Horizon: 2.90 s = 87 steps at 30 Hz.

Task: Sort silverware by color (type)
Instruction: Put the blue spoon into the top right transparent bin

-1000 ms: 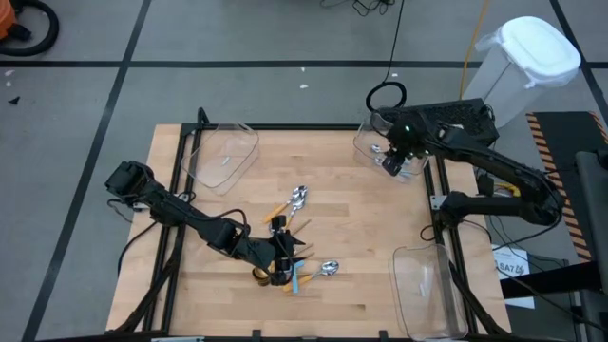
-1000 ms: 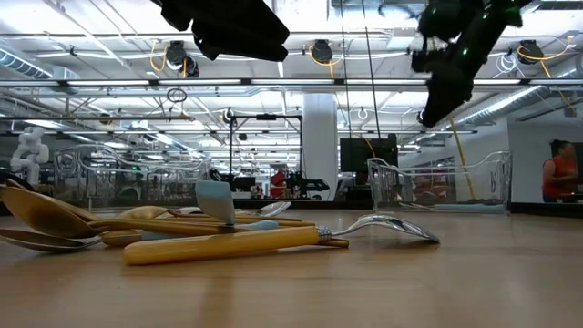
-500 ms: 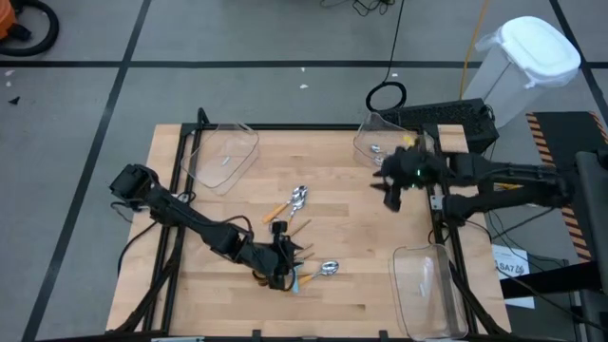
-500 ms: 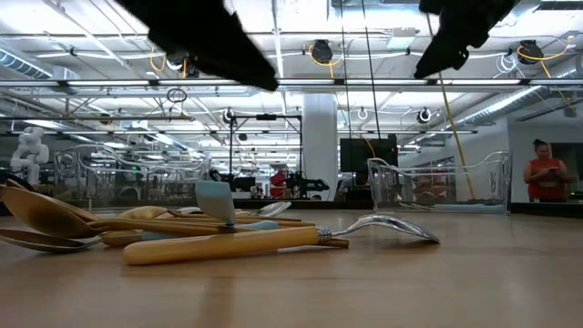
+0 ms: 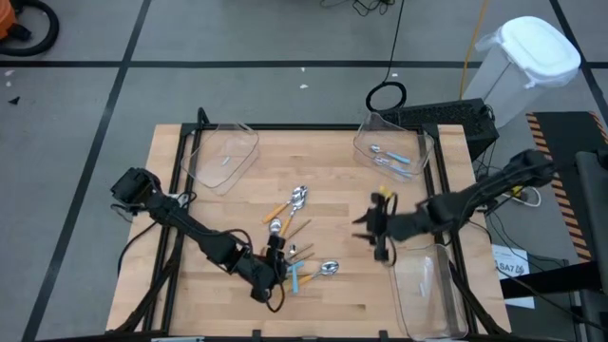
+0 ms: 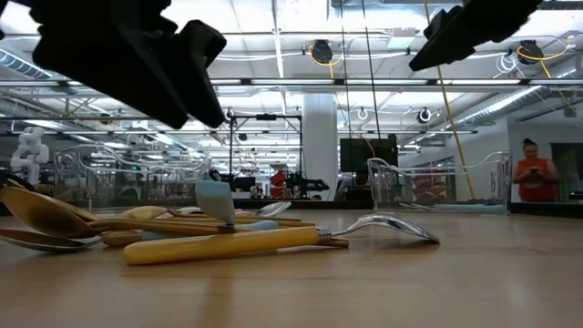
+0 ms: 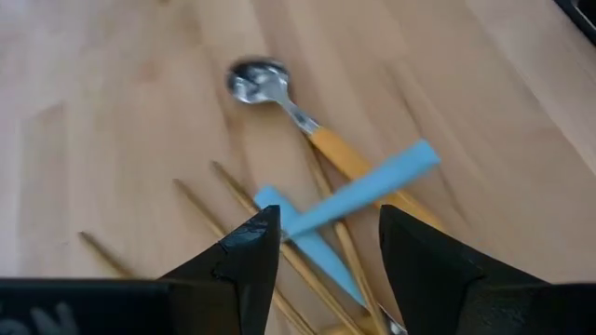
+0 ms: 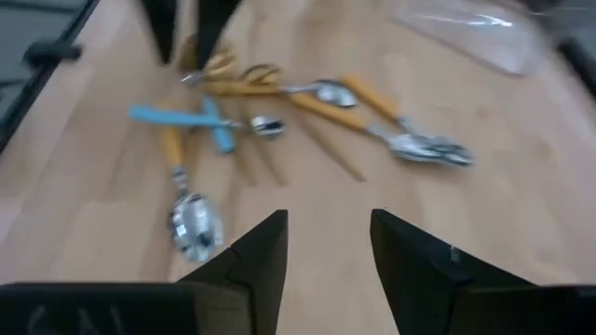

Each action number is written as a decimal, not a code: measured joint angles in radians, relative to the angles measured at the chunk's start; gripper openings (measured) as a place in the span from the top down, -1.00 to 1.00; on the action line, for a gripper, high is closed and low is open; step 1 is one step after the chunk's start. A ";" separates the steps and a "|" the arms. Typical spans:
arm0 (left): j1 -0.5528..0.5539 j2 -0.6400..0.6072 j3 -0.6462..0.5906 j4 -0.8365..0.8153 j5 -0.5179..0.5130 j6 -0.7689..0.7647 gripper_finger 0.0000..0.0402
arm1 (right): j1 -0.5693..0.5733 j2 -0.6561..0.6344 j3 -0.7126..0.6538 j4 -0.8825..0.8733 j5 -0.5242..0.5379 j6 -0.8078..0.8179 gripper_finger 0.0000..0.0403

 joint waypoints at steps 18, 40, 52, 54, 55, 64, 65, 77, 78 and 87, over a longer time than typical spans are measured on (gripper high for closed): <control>0.012 0.031 0.000 0.017 0.183 0.356 0.08 | 0.105 0.294 -0.001 0.459 0.001 -0.063 0.26; 0.043 0.370 0.402 -0.292 0.183 0.552 0.09 | 0.105 0.298 0.000 0.504 0.017 -0.037 0.26; 0.068 0.380 0.466 -0.418 0.187 0.558 0.16 | 0.105 0.298 0.000 0.486 0.032 -0.040 0.26; 0.076 0.379 0.467 -0.412 0.208 0.558 0.25 | 0.105 0.298 0.000 0.486 0.032 -0.042 0.26; 0.079 0.379 0.467 -0.412 0.219 0.558 0.31 | 0.105 0.298 0.000 0.486 0.032 -0.043 0.26; 0.106 0.379 0.467 -0.405 0.244 0.567 0.72 | 0.105 0.298 0.000 0.482 0.032 -0.044 0.26; 0.108 0.379 0.467 -0.402 0.244 0.569 0.75 | 0.105 0.298 0.000 0.477 0.032 -0.044 0.26; 0.139 0.379 0.467 -0.352 0.229 0.476 0.80 | 0.105 0.298 0.000 0.393 0.032 -0.022 0.26; 0.144 0.379 0.467 -0.348 0.229 0.467 0.80 | 0.105 0.298 0.000 0.388 0.032 -0.032 0.26; 0.196 0.351 0.467 -0.294 0.253 0.359 0.80 | 0.127 0.279 0.000 0.284 0.129 -0.047 0.26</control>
